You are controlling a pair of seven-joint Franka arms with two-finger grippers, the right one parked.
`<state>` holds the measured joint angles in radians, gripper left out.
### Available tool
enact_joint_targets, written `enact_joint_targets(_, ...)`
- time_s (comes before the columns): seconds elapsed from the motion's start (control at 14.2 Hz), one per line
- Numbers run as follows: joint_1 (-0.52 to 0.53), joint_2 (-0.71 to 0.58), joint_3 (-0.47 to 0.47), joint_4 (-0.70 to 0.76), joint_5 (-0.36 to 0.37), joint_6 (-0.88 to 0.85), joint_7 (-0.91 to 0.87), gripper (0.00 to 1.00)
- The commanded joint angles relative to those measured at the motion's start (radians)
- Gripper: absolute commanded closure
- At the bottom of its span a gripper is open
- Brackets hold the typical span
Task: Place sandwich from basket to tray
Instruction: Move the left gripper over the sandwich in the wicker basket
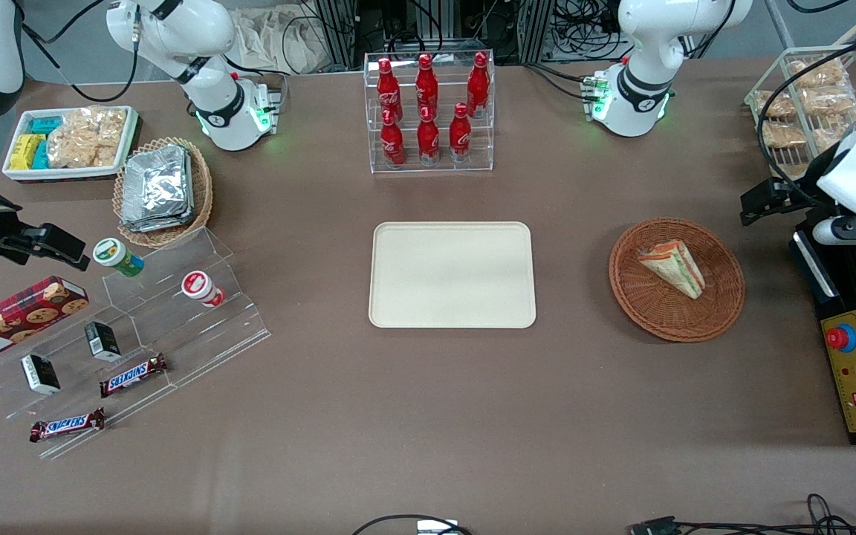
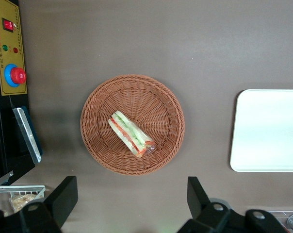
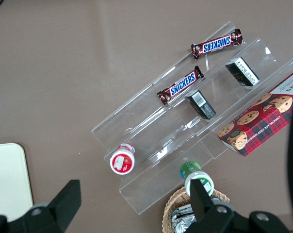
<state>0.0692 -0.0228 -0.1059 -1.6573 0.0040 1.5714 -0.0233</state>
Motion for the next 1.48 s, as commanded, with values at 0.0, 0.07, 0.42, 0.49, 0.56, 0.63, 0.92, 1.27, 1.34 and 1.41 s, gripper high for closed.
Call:
enact_joint_targets(0.0, 0.004, -0.005, -0.001, 0.019, -0.010, -0.031, 0.014, 0.00)
enact_joint_targets(0.07, 0.003, 0.003, -0.001, 0.028, -0.013, -0.034, 0.017, 0.00)
enact_joint_targets(0.42, 0.003, 0.017, -0.001, 0.007, 0.007, -0.033, -0.003, 0.00)
enact_joint_targets(0.49, 0.004, 0.017, 0.000, -0.025, 0.008, -0.016, -0.004, 0.00)
enact_joint_targets(0.56, 0.006, 0.012, 0.002, -0.053, 0.014, 0.002, -0.006, 0.00)
enact_joint_targets(0.63, 0.014, 0.004, 0.002, -0.089, 0.014, 0.030, -0.012, 0.00)
enact_joint_targets(0.92, 0.063, -0.078, 0.002, -0.328, 0.014, 0.241, -0.081, 0.00)
enact_joint_targets(1.27, 0.066, -0.126, 0.002, -0.580, 0.016, 0.499, -0.222, 0.00)
enact_joint_targets(1.34, 0.066, -0.120, 0.002, -0.599, 0.016, 0.525, -0.263, 0.00)
enact_joint_targets(1.41, 0.066, -0.117, 0.002, -0.613, 0.016, 0.544, -0.297, 0.00)
